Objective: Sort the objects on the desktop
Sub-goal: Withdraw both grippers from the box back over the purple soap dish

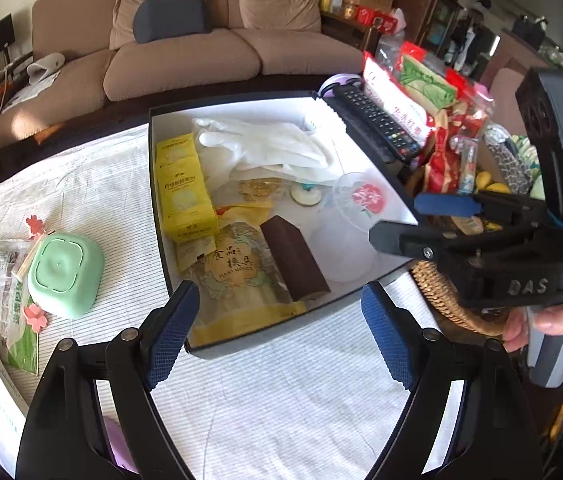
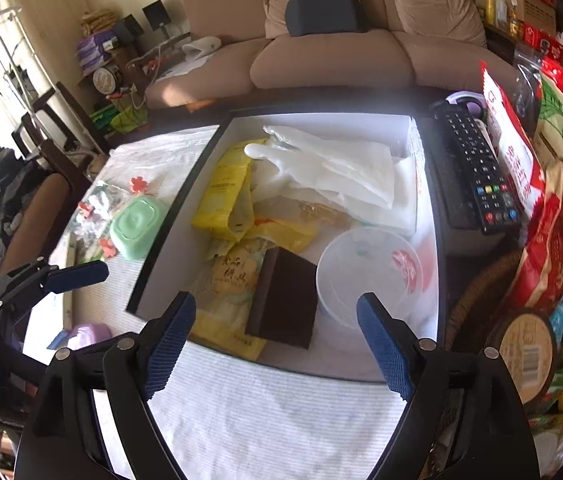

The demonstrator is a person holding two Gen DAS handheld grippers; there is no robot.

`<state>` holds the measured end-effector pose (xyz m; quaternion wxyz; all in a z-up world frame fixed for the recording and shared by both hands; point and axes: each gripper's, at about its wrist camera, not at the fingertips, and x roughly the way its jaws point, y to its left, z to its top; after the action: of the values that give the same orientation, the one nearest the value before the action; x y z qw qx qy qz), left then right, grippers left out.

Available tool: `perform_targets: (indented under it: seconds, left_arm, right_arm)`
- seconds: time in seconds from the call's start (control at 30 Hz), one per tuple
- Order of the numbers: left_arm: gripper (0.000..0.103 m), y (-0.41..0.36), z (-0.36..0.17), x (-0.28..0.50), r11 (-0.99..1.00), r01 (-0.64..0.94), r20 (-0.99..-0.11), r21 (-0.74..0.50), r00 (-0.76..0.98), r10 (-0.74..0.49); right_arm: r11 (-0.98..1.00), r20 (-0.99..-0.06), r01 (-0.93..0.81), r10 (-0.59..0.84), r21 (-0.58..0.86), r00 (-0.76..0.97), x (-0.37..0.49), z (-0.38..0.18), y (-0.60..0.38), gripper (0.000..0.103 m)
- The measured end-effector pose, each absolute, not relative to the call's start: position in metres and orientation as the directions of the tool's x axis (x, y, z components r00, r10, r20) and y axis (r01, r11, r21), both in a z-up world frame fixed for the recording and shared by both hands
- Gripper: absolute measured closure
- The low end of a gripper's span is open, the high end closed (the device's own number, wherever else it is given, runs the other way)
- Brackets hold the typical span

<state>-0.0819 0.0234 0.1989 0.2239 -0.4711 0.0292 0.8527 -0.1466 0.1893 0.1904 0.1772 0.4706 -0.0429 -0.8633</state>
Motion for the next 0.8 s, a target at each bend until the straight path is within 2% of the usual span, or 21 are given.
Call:
perform_targets:
  seconds: [0.13,0.27,0.57,0.8]
  left_arm:
    - [0.019,0.023,0.207,-0.065,-0.898,-0.404,-0.813,-0.173,-0.456,0.362]
    - [0.000,0.018,0.210,-0.040,-0.894,-0.407,-0.807,-0.189,-0.454,0.377]
    - [0.000,-0.019,0.178,0.026,-0.910,-0.358,-0.832,-0.208,-0.425,0.358]
    - [0.000,-0.082,0.140,0.078,-0.934,-0.281,-0.845,-0.222,-0.422,0.328]
  right_arm:
    - [-0.926,-0.780,0.264,-0.372,0.270,-0.504,-0.126,0.194,0.194,0.002]
    - [-0.919,-0.765,0.267,-0.390,0.290,-0.513,-0.101,0.197,0.194,0.000]
    - [-0.910,-0.774,0.294,-0.405,0.291,-0.486,-0.032,0.171,0.164,0.000]
    - [-0.912,-0.779,0.300,-0.399,0.281,-0.483,0.019,0.135,0.133,0.000]
